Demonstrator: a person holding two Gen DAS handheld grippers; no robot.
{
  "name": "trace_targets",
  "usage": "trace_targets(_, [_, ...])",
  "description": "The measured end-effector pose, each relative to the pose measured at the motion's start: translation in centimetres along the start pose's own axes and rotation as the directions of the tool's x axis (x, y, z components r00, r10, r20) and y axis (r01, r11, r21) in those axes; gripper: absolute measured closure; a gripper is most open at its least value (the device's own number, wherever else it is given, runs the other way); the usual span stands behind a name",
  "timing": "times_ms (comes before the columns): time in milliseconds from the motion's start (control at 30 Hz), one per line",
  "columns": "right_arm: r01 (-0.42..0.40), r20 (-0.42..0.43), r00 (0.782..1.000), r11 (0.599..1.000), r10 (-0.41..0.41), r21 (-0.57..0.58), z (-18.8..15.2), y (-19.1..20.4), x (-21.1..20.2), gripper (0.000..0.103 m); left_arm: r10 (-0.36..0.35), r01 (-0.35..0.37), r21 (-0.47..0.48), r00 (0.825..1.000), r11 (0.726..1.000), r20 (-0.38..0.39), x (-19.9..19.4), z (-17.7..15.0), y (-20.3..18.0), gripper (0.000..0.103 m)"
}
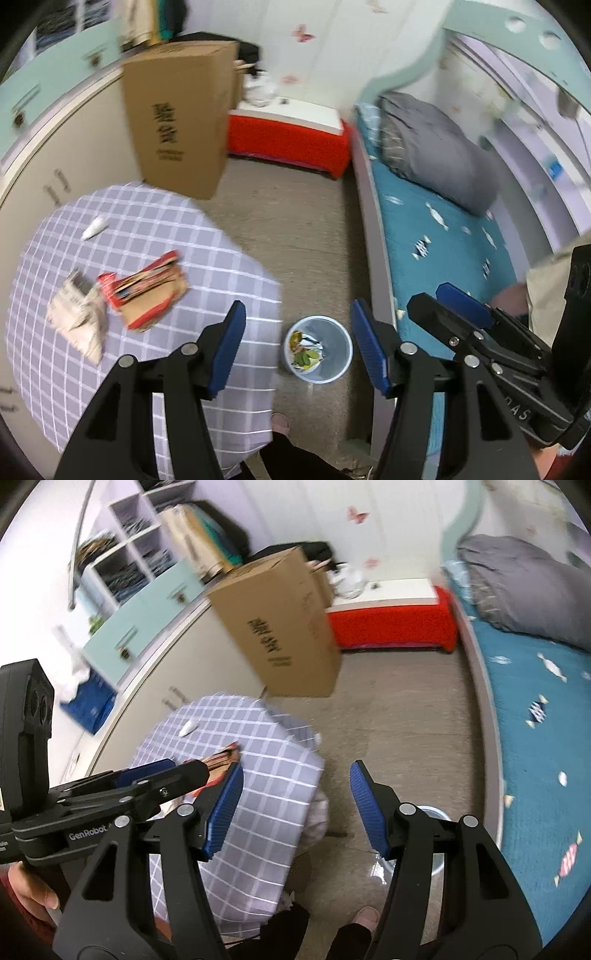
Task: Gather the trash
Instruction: 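Move both open tools back over the table trash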
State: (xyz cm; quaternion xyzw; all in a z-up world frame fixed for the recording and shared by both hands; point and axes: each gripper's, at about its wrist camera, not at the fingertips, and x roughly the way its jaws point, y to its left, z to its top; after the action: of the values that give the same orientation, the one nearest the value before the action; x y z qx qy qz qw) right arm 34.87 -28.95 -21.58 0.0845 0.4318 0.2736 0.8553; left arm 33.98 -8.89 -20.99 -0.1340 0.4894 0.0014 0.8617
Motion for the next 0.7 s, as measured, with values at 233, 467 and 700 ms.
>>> trace_targets(233, [-0.078,-0.071,0.995,0.994,0.073,-0.074,1.0,6.4,5.2,0.043,0.061,-0.062,-0.109,0.998,0.992,-0.012,-0.8,0.3,7.6,0.044])
trace_targets(467, [-0.129,-0.139,0.984,0.985,0.113,-0.112,1.7,12.4,10.6,0.043,0.09,-0.097,-0.198,0.995,0.975,-0.044,-1.0,1.2,15.9,0.044])
trace_targets(700, [-0.165,-0.237,0.963,0.978,0.131,-0.129,1.5,18.1,17.7,0.043,0.103,-0.129,-0.25,0.988,0.96,-0.117,0.5,2.0,24.4,0.044])
